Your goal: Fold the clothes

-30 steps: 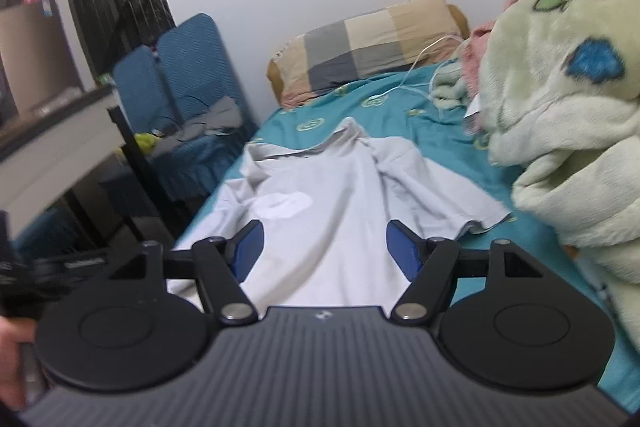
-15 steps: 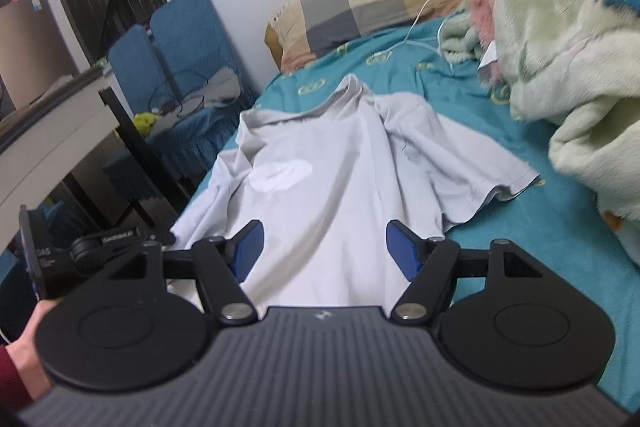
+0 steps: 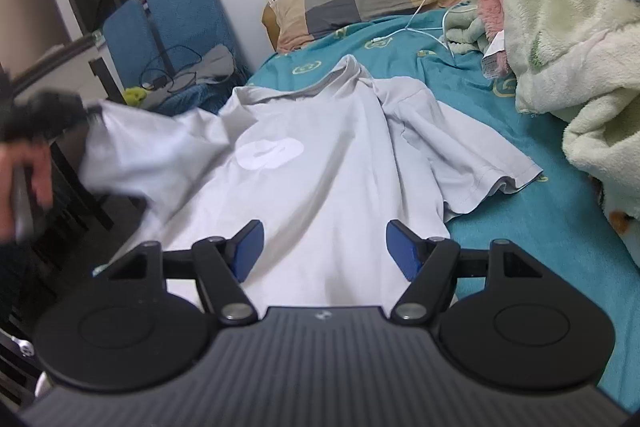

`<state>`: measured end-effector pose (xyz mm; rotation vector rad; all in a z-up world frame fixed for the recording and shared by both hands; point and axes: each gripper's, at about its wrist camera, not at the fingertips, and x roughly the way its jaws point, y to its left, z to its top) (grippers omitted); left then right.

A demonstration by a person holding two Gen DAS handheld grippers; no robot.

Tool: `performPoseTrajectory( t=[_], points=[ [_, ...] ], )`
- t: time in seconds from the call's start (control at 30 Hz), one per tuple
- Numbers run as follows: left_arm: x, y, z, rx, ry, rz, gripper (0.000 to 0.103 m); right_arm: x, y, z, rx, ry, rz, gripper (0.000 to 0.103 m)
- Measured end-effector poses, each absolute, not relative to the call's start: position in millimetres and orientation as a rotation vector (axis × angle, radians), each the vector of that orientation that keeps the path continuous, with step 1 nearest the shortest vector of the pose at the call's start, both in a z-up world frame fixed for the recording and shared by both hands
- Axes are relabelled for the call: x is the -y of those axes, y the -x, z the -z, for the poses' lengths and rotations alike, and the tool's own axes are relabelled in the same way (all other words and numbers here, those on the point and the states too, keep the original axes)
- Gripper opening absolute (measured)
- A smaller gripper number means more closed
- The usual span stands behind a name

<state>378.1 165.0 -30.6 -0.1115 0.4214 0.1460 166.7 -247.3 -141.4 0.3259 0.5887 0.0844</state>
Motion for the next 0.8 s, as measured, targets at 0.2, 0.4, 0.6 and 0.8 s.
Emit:
performPoseTrajectory(
  t=[0.2, 0.4, 0.6, 0.8],
  points=[
    [-186.9, -458.7, 58.4, -0.515, -0.069, -0.378, 0.004, 246.2, -179.3, 150.4, -0.574, -0.287, -0.044, 0.070],
    [-207.7, -465.8, 111.1, -0.560, 0.024, -0.318, 0.019, 259.1, -193.4, 160.8, -0.557, -0.309, 0.015, 0.070],
    [-188.4, -421.5, 119.8, -0.621, 0.073, -0.177, 0.041, 270.3, -199.5, 164.3, -0.546, -0.345, 0.057, 0.070],
    [-127.8, -303.0, 90.3, -0.637, 0.125, 0.022, 0.051, 284.6, -193.4, 156.8, -0.533, -0.412, 0.083, 0.070]
  ],
)
